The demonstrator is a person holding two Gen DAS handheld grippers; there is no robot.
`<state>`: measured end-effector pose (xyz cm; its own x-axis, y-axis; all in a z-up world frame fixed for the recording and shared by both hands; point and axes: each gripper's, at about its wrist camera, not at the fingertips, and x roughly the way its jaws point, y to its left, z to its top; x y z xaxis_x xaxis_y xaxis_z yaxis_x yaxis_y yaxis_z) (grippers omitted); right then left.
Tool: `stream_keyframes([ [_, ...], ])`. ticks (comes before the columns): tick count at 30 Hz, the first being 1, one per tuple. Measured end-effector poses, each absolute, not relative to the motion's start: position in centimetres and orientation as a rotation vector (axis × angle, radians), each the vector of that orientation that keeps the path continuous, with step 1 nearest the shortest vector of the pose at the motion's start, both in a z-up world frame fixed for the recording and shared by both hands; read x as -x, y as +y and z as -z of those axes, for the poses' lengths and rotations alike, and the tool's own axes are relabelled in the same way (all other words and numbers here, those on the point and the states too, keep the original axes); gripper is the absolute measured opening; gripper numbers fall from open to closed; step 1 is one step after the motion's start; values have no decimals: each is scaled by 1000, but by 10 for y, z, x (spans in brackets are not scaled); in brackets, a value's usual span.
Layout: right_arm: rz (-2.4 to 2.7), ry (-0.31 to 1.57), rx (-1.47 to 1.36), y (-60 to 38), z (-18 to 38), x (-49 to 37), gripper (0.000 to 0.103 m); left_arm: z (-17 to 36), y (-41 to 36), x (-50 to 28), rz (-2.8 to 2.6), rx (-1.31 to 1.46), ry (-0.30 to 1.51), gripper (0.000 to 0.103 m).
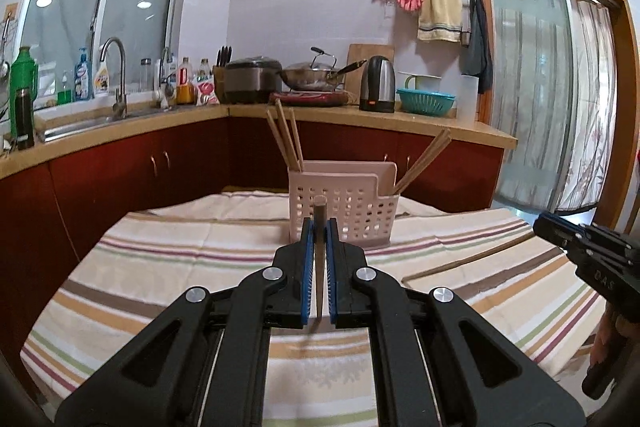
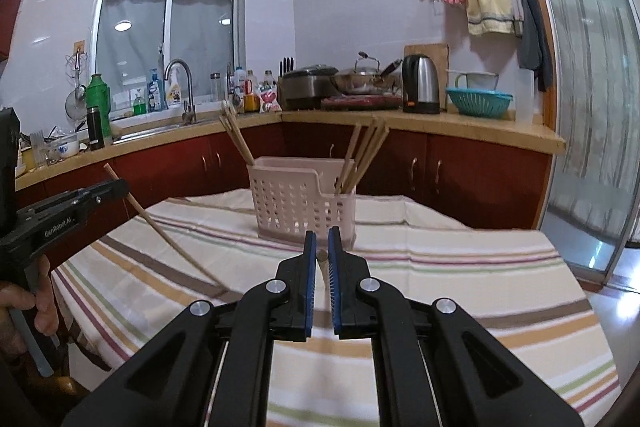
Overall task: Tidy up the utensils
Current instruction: 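Lift both held chopsticks upright, carry them over the basket and lower them in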
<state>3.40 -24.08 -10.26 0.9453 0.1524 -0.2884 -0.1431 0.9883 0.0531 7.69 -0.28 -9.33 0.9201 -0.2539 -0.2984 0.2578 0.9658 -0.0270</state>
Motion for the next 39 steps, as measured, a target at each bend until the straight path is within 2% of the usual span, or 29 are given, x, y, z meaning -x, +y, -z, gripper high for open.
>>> stream_keyframes([
  [12, -167, 226, -27, -232, 79, -81, 7, 84, -11, -108, 256, -40, 249, 6],
  [22, -148, 243, -8, -227, 84, -115, 7, 88, -9, -134, 234, -44, 236, 6],
  [39, -139, 233, -16, -230, 77, -123, 7, 83, -19, -154, 254, -56, 215, 6],
])
